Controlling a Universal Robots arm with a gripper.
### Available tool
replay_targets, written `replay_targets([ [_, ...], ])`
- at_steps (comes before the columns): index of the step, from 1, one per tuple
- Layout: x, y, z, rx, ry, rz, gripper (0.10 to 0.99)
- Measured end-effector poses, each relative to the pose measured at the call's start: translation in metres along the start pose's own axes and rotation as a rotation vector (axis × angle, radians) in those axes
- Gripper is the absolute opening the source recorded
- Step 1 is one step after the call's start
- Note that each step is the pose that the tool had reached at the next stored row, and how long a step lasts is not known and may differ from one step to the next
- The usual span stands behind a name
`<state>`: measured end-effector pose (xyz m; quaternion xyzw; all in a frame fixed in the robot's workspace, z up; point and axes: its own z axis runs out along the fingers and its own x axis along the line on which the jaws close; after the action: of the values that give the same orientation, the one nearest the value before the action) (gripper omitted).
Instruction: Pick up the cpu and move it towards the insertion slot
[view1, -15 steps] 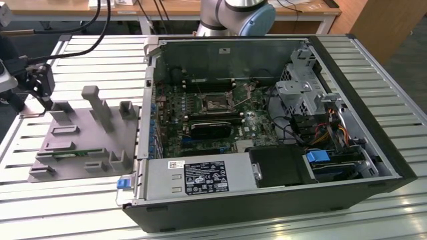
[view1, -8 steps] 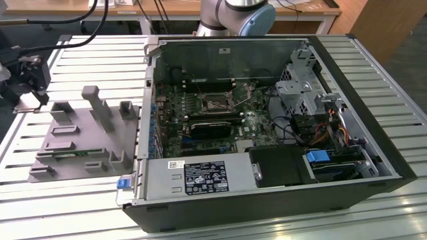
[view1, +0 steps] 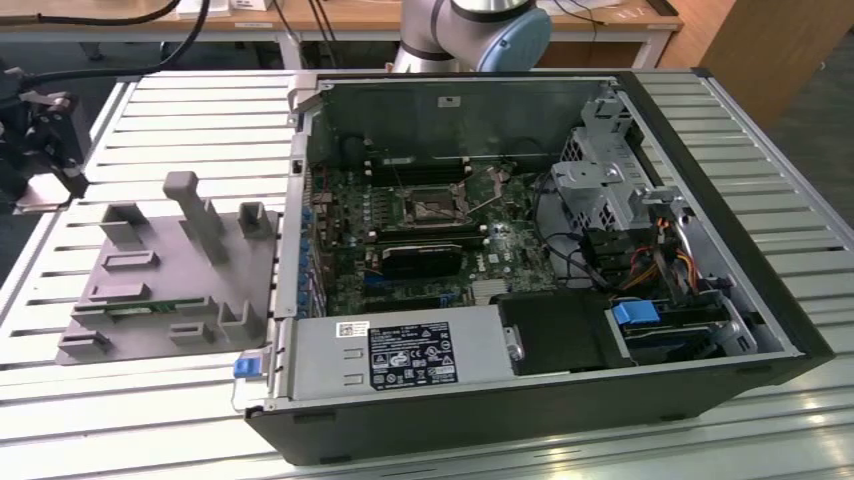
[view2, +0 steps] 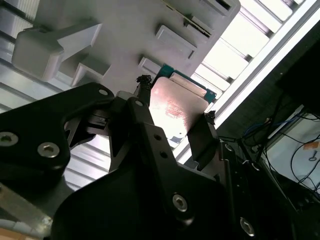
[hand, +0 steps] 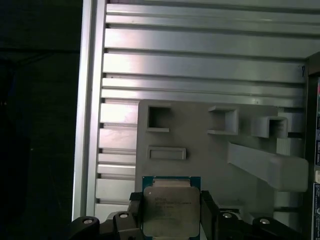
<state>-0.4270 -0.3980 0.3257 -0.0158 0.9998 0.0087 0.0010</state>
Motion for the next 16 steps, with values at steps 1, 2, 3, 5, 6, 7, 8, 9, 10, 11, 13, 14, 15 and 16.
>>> replay_targets([
  [1, 0.0, 0.0001, -0.0024, 0.0, 0.0, 0.0, 0.541],
  [2, 0.0, 0.0001, -0.0048, 0.0, -0.0001, 0.0, 0.541],
  [3, 0.0, 0.0002, -0.0072, 0.0, -0.0002, 0.0, 0.541],
  [5, 0.0, 0.0003, -0.0124, 0.0, -0.0003, 0.0, 0.541],
  [6, 0.0, 0.0004, -0.015, 0.0, -0.0004, 0.0, 0.541],
  [7, 0.0, 0.0005, -0.0175, 0.0, -0.0006, 0.0, 0.541],
  [8, -0.0001, 0.0006, -0.0202, 0.0, -0.0007, 0.0, 0.541],
  [9, 0.0, 0.0006, -0.0228, 0.0, -0.0007, 0.0, 0.541],
  [10, -0.0001, 0.0007, -0.0256, 0.0, -0.0008, 0.0, 0.541],
  [11, -0.0001, 0.0008, -0.0281, 0.0, -0.001, 0.0, 0.541],
  [13, -0.0001, 0.0009, -0.0335, 0.0, -0.0012, 0.0, 0.541],
  [14, -0.0001, 0.001, -0.0361, 0.0, -0.0014, 0.0, 0.541],
  [15, -0.0001, 0.0011, -0.0389, 0.0, -0.0014, 0.0, 0.541],
  [16, -0.0001, 0.0011, -0.0418, 0.0, -0.0014, 0.0, 0.541],
])
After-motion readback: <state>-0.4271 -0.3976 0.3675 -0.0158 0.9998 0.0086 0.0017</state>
